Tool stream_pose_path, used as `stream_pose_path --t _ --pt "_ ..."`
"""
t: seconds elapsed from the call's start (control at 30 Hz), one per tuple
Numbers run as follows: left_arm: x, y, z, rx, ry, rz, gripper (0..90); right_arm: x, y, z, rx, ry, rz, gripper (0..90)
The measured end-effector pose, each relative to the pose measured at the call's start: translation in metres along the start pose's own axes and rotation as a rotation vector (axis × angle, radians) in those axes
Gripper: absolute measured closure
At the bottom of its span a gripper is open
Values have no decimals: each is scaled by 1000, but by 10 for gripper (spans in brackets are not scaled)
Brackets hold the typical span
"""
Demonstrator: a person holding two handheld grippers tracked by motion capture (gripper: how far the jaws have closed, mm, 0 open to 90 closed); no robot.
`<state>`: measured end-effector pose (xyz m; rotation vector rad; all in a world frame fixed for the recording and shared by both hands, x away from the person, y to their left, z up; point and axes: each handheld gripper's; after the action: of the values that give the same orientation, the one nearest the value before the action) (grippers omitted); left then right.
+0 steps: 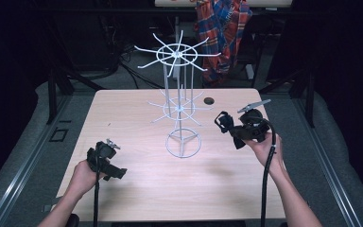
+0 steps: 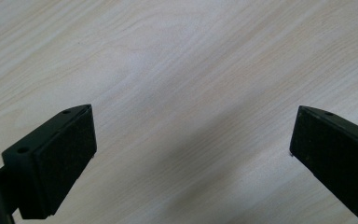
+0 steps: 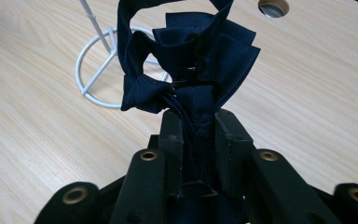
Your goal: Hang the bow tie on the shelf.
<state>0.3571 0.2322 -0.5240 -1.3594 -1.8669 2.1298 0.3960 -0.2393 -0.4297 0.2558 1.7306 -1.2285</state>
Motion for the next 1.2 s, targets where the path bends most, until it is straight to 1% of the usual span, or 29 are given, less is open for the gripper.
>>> stream_pose_path --t 0.13,0.23,0.3,0.4,0.5,0.67,1.2 --pt "0 0 0 1 0 0 4 -4 -3 -1 -5 -3 12 743" --pt "0 0 0 1 -1 0 4 -7 -6 -1 -5 4 27 743" --pt "0 0 0 0 -1 1 4 -9 -9 -2 -13 2 35 743" --pt "0 0 0 2 -2 3 3 -13 -11 -5 -15 -2 49 743" --pt "0 0 -1 3 -4 3 2 -17 -12 -10 -22 -19 65 743" --pt "0 0 -1 1 -7 3 2 -20 -12 -13 -26 -21 72 743" --pt "-1 0 0 3 -6 5 2 -27 -15 -13 -34 -17 95 743"
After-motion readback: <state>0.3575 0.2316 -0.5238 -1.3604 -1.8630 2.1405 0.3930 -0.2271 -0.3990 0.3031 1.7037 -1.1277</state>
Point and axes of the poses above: each handheld gripper's, and its own axes: y roughly forward along the jaws, x roughly out of its underside, z roughly to its right, and after that the axes turned 13 degrees about z, right-handed
